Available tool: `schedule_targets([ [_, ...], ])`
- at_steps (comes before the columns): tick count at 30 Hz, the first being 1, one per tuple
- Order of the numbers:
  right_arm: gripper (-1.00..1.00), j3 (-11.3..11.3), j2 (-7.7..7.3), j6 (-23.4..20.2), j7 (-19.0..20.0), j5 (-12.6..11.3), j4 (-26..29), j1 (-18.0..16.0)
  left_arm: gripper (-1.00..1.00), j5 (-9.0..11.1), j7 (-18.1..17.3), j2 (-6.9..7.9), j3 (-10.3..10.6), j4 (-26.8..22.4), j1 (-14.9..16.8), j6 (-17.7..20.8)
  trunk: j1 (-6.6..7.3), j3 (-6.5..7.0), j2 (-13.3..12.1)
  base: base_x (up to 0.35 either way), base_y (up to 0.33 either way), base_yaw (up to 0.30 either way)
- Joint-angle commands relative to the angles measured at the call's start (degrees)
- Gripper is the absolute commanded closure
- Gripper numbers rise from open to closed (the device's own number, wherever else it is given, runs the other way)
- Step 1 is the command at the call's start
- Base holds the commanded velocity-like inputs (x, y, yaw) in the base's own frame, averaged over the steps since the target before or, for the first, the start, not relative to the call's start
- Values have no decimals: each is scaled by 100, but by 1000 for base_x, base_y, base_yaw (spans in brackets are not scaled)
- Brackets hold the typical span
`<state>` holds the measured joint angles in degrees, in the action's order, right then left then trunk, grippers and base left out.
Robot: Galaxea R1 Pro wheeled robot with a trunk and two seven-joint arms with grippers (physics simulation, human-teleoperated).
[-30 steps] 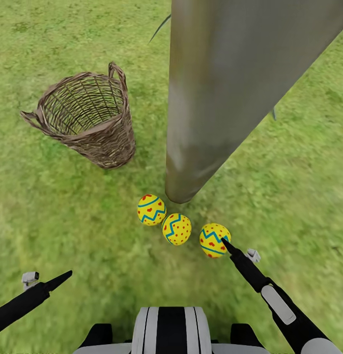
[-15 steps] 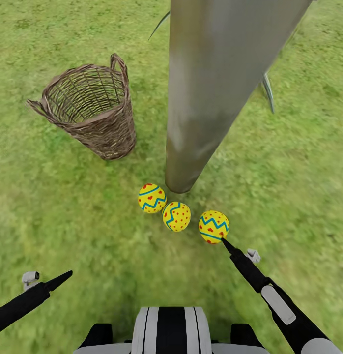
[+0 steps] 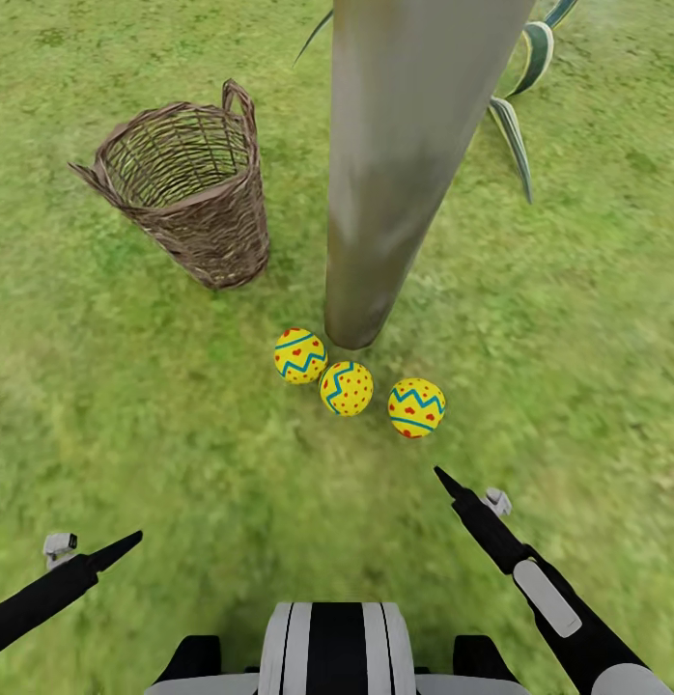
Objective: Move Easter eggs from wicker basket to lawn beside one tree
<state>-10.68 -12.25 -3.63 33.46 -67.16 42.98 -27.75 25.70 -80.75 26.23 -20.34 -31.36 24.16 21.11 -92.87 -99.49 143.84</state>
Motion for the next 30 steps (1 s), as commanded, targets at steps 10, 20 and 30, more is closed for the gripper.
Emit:
schedule_targets([
  [10,-100,-28,-5,-24,56,-61,-34,0,-100,1,-20,-2,-5,-2,1,69,19,153,-8,-5,0,0],
  [20,-100,-31,-5,-23,73,-60,-69,23,-100,1,-20,-2,3,-2,1,67,45,374,-22,0,0,0],
  [30,-100,-31,-5,-24,73,-61,-71,41,-100,0,-20,-4,4,-2,1,69,71,666,-35,0,0,-63],
])
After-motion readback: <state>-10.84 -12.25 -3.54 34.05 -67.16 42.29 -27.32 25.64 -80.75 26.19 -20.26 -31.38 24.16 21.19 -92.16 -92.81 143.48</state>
